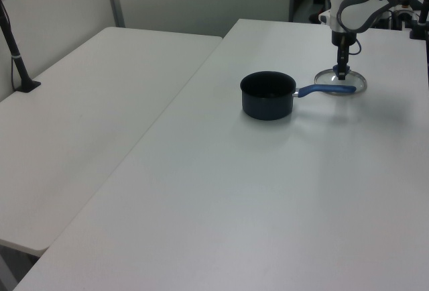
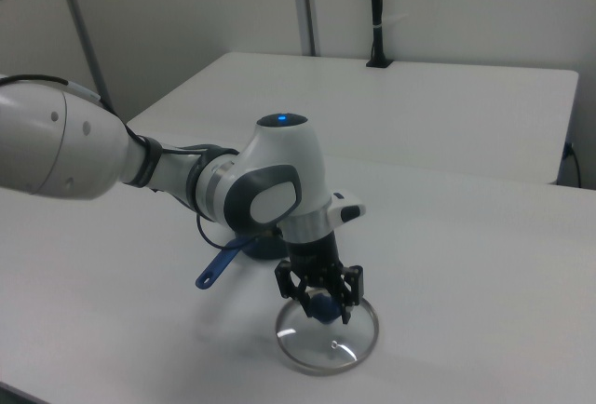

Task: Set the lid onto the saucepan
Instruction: 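Lift the glass lid and carry it over the navy saucepan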

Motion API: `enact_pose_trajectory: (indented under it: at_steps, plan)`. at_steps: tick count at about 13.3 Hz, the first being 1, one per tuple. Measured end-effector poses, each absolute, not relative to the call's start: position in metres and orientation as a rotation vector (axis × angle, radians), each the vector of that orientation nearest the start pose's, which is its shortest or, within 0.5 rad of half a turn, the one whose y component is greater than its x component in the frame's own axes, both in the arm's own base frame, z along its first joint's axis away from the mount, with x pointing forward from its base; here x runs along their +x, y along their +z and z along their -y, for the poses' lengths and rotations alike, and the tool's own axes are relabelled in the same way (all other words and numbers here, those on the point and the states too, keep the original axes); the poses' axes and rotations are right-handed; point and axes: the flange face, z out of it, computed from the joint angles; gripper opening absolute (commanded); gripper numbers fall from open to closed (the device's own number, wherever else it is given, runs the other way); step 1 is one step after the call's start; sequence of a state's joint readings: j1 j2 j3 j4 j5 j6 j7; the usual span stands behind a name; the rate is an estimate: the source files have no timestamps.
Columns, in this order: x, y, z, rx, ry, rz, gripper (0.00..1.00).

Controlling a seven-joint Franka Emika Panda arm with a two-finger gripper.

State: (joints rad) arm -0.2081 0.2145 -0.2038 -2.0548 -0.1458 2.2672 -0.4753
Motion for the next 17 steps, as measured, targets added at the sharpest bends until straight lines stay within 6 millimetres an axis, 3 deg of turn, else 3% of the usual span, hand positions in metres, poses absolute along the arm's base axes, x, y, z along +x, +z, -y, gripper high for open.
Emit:
enact_pose_trajectory:
  at_steps: [2, 4, 6, 8, 9, 11, 12, 15, 17]
  plan:
    - [0.535, 0.350, 0.235, -3.269, 0.116, 0.258, 0.48]
    - [0.541, 0.379, 0.235, -3.255, 0.144, 0.235, 0.46]
    - [0.558, 0.429, 0.227, -3.225, 0.066, 0.192, 0.46]
    - [0.589, 0.503, 0.195, -3.188, -0.123, 0.150, 0.46]
    - [0.604, 0.521, 0.169, -3.184, -0.183, 0.117, 0.46]
    - [0.636, 0.520, 0.114, -3.169, -0.212, 0.056, 0.46]
    - [0.657, 0.507, 0.077, -3.162, -0.203, 0.046, 0.46]
    - [0.688, 0.467, 0.015, -3.193, -0.187, 0.065, 0.46]
    - [0.696, 0.445, 0.002, -3.225, -0.174, 0.081, 0.46]
